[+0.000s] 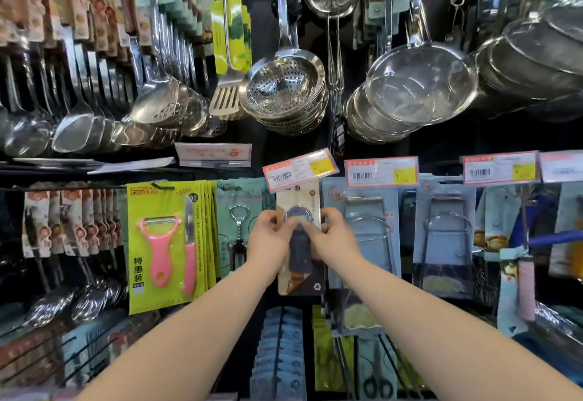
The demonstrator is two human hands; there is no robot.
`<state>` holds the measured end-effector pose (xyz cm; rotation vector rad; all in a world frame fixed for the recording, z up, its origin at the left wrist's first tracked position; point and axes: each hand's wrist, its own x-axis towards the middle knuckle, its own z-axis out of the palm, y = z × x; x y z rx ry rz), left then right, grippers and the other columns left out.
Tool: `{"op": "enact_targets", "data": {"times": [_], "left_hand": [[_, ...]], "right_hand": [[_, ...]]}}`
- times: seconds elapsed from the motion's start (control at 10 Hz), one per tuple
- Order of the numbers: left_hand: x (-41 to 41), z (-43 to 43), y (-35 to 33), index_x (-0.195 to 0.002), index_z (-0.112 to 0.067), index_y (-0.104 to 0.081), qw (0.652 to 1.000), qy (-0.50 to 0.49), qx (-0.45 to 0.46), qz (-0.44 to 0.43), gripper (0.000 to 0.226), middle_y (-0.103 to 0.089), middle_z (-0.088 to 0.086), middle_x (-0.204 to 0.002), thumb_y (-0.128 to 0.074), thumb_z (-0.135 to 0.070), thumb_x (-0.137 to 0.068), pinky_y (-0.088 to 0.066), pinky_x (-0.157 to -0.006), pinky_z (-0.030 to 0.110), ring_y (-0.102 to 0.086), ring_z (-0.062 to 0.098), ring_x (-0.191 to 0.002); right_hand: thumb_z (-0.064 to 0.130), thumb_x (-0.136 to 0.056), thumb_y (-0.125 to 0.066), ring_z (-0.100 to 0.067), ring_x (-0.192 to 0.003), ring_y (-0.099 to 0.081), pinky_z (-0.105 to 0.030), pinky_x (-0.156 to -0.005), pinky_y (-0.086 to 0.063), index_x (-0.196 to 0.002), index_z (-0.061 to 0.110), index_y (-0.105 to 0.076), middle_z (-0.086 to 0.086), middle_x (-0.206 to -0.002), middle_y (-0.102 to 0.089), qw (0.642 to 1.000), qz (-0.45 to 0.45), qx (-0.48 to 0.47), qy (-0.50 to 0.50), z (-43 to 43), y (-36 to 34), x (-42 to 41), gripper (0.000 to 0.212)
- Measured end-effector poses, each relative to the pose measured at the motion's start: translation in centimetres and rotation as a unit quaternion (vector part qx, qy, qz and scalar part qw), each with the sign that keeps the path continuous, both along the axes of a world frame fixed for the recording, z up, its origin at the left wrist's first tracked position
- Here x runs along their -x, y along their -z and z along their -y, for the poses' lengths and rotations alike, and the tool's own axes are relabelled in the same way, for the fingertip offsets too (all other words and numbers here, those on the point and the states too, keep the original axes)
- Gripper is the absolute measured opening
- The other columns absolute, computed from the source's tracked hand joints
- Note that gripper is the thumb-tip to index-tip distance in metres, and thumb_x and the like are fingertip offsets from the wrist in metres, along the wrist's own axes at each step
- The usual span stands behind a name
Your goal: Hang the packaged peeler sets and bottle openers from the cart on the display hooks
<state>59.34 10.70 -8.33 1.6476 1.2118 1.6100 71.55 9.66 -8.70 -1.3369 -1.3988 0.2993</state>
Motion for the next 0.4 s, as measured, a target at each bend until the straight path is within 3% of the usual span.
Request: {"op": "enact_targets", "data": {"times": [0.1, 0.2, 0.3, 0.4], "left_hand": [[-0.2, -0.8, -0.4, -0.098, -0.023, -0.047, 0.999, -0.017, 0.013, -0.028, 0.022, -0.057, -0.001, -0.09, -0.062, -0.034, -0.086, -0.044, -0.076, 0.031, -0.057, 0.022, -0.087], [-0.3, -1.6, -0.8, -0.095, -0.023, -0.046, 0.997, -0.028, 0.028, -0.059, 0.02, -0.055, -0.003, -0.089, -0.061, -0.034, -0.087, -0.04, -0.075, 0.029, -0.054, 0.021, -0.085], [-0.2, -1.7, -1.2, -0.093, -0.022, -0.047, 0.995, -0.025, 0.05, -0.08, 0.019, -0.055, -0.003, -0.089, -0.061, -0.033, -0.087, -0.037, -0.072, 0.027, -0.052, 0.019, -0.08], [0.4, -1.8, -1.3, -0.1, -0.02, -0.051, 0.995, -0.028, 0.038, -0.092, 0.026, -0.057, 0.001, -0.096, -0.063, -0.037, -0.085, -0.043, -0.076, 0.029, -0.056, 0.023, -0.087]], "right_hand": [[0.042, -0.084, -0.06, -0.025, -0.076, -0.053, -0.031, -0.061, -0.041, -0.103, 0.019, -0.05, 0.001, -0.072, -0.053, 1.0, 0.022, 0.007, 0.017, -0.9, -0.4, -0.1, 0.031], [0.044, -0.083, -0.06, -0.029, -0.093, -0.059, -0.036, -0.078, -0.05, -0.11, 0.018, -0.053, -0.01, -0.098, -0.064, 0.999, 0.033, 0.027, 0.034, -1.5, -0.6, -0.2, 0.038], [0.045, -0.085, -0.058, -0.029, -0.103, -0.058, -0.037, -0.085, -0.049, -0.115, 0.019, -0.054, -0.01, -0.111, -0.064, 0.994, 0.059, 0.073, 0.056, -0.9, -1.4, 0.2, 0.04], [0.04, -0.085, -0.058, -0.029, -0.108, -0.056, -0.037, -0.087, -0.048, -0.117, 0.019, -0.052, -0.008, -0.12, -0.06, 0.989, 0.096, 0.072, 0.083, 0.2, -1.7, 0.5, 0.038]]}}
